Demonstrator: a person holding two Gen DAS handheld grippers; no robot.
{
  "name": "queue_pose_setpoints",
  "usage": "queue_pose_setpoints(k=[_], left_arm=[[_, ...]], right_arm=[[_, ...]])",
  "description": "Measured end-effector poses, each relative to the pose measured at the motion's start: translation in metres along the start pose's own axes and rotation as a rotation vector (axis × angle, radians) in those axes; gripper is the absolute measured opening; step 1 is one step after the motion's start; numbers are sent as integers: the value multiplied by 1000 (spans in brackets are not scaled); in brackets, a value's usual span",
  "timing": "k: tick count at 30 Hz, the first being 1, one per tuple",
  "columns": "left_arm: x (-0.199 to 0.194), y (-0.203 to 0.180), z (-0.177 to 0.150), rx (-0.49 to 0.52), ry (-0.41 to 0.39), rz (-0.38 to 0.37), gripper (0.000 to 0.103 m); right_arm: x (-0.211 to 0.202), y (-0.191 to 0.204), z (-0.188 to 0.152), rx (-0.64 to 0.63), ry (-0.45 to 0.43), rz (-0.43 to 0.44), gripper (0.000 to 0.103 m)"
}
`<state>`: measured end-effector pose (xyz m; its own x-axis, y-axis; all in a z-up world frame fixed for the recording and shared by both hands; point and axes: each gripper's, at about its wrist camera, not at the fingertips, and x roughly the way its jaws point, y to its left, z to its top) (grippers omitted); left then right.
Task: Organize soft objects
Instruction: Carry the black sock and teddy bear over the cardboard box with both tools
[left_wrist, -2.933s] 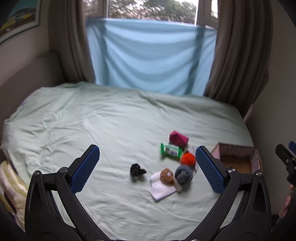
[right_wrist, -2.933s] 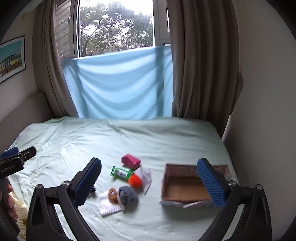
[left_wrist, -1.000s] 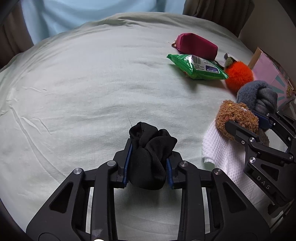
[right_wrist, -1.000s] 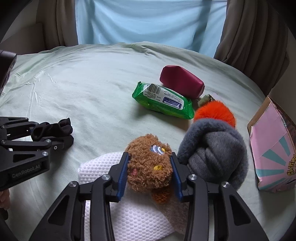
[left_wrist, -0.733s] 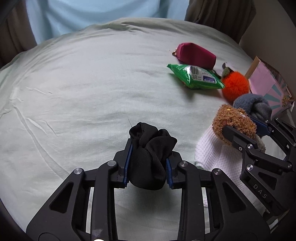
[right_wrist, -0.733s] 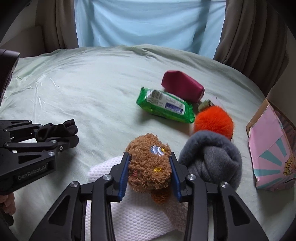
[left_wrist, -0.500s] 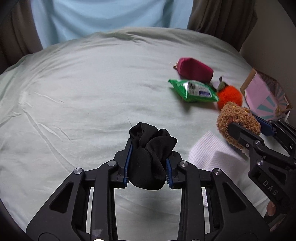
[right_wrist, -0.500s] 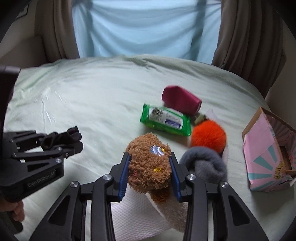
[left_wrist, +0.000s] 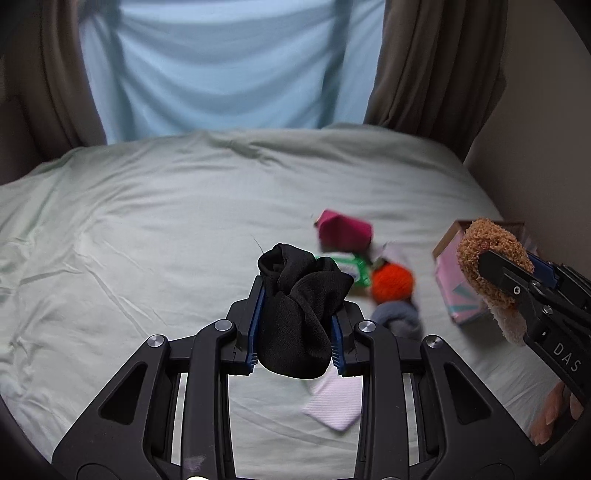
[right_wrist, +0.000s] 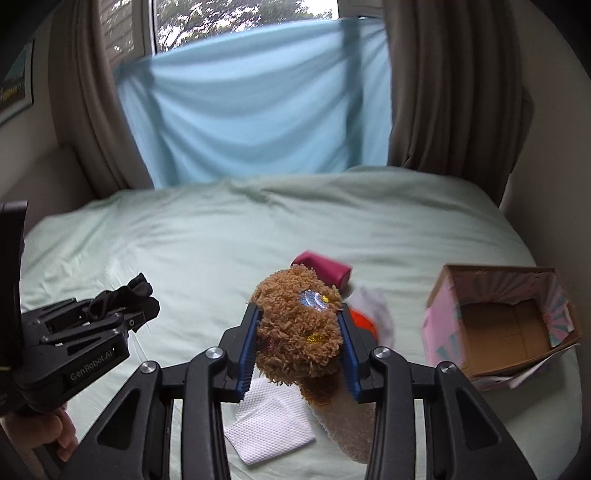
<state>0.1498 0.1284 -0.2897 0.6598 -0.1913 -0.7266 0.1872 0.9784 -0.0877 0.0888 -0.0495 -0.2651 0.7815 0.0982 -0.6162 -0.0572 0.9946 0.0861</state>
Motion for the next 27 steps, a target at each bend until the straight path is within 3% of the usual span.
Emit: queue_pose_setpoints(k=[5,12,18,27], left_arm=[[-31,-62,28,-16,-32,-8,26],[-42,-171,59,-6,-73,-38,26],[-23,-261,73,6,-69,-77,26],[50,-359,76,50,61,-127,26]], right_arm=[[-42,-53,30,42,-13,16,36],[-76,-150,59,55,-9,-8,36],[-78,-237,67,48,30,-27,36],[-34,-333,65,62,167,-26,36]])
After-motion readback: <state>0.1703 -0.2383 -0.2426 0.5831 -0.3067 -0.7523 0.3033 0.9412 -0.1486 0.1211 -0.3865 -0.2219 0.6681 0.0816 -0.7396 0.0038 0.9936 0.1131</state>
